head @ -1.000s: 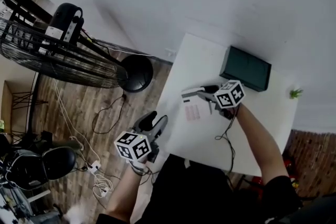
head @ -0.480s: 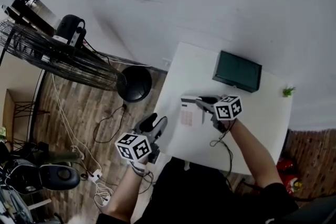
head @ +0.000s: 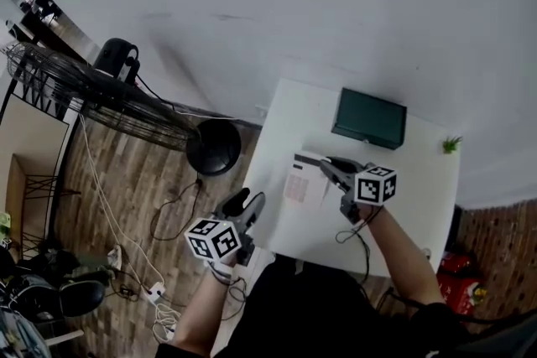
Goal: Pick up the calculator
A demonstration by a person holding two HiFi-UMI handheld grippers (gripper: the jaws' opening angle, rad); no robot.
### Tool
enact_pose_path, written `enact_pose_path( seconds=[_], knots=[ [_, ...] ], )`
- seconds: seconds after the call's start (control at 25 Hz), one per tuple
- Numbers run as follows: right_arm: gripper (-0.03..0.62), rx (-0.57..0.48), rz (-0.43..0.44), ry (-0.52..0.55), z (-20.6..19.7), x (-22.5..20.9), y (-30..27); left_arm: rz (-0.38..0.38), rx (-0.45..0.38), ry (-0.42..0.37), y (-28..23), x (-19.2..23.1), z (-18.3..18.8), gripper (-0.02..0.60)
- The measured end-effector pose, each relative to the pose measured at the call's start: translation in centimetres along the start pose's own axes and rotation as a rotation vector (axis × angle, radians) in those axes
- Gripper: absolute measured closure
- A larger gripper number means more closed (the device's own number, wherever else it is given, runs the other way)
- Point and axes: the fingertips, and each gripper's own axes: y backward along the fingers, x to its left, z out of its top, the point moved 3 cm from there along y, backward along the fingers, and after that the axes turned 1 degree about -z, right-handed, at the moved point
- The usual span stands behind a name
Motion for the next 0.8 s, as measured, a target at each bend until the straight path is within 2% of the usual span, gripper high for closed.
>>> enact_pose_path(
  seconds=[0.52, 0.8],
  knots=[
    [0.536, -0.199, 0.026, 0.011, 5.1, 5.6, 5.8, -0.068, -0.003, -0.007, 0.1, -2.7, 0.3, 0.377],
    [0.536, -0.281, -0.011, 0.009, 7.1, 8.2, 9.0, -0.096, -0.028, -0.008, 1.0, -3.8, 1.0, 0.377]
  ],
)
